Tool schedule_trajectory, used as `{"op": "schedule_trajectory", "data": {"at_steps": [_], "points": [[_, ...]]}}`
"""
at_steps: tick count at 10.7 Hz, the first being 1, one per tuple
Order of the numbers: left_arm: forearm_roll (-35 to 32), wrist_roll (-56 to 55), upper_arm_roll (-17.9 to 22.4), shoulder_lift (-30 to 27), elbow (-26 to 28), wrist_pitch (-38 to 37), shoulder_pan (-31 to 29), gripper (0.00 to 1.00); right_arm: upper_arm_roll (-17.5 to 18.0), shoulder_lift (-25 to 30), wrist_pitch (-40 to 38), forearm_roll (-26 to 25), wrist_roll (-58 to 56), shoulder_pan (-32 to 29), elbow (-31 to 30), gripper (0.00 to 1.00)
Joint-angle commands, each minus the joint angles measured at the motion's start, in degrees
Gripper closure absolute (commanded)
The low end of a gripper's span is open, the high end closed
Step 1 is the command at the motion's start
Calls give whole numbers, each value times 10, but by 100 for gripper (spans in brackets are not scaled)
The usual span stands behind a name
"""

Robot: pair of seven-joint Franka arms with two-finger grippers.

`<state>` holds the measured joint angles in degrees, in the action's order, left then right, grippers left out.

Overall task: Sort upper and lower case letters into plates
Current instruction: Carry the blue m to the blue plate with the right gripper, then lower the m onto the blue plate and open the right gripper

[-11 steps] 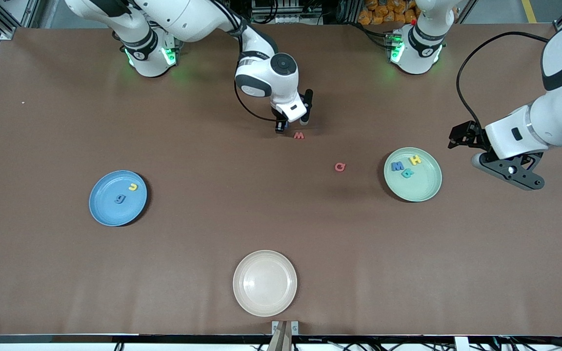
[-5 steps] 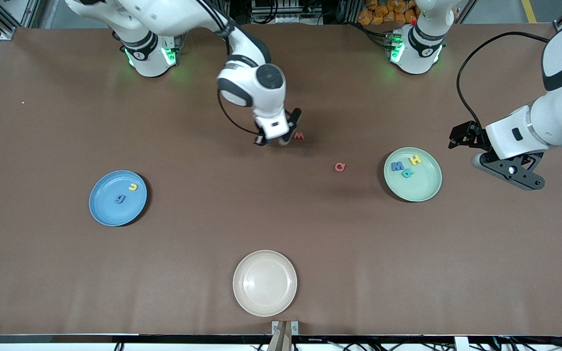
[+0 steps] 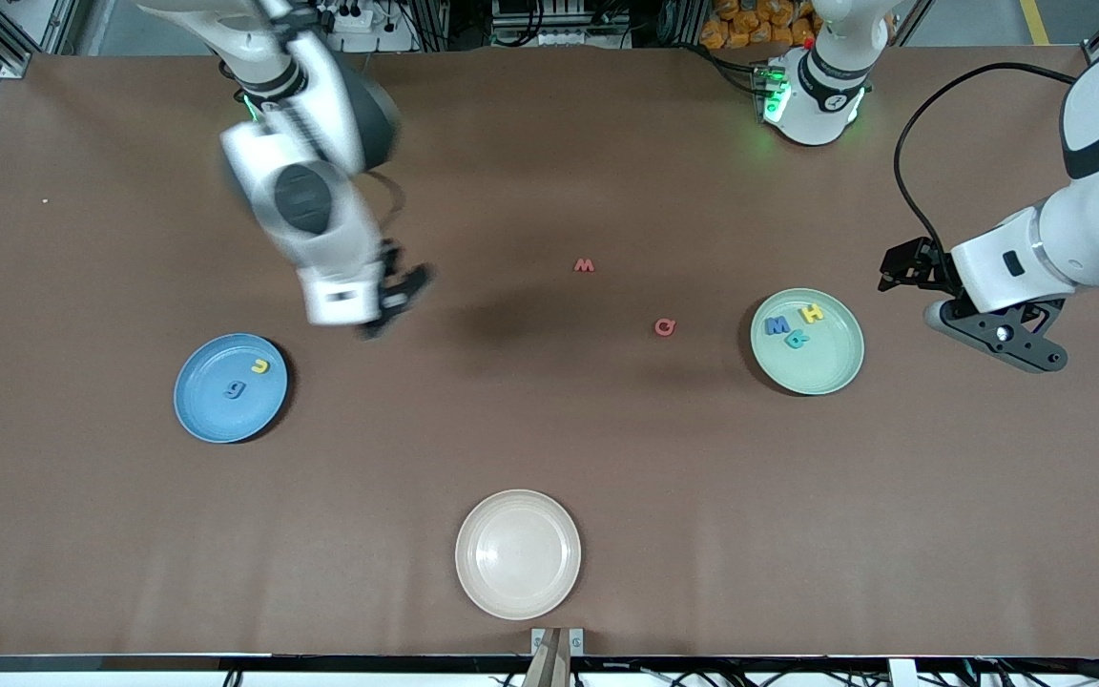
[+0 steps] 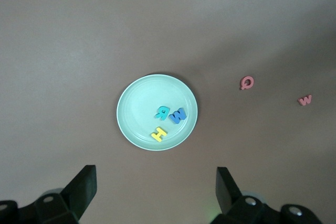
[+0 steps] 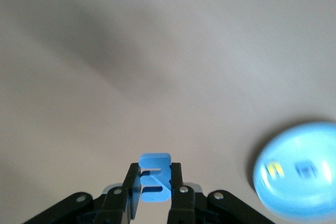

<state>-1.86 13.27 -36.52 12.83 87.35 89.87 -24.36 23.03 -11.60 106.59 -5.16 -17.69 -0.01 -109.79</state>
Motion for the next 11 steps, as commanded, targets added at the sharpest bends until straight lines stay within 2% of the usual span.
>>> {"op": "schedule_trajectory", "data": {"at_steps": [1,3,6,8,11], "points": [[9,6,0,-11,5,-7,-5,0,-49,4,-24,29,-20,-49,-19,100],[9,7,0,-11,5,-7,-5,0,-109,-11,-18,17,-22,-46,-22,100],[8,9,-1,-11,5,-7,-12,0,-149,-46,24,13,-24,-63,-21,100],[8,10,0,-10,5,-7,-13,0,-160,-78,90,2,-24,-63,-20,100],[8,8,0,-11,5,-7,-13,0,-176,-105,135,-20,-32,-65,-17,100]]}}
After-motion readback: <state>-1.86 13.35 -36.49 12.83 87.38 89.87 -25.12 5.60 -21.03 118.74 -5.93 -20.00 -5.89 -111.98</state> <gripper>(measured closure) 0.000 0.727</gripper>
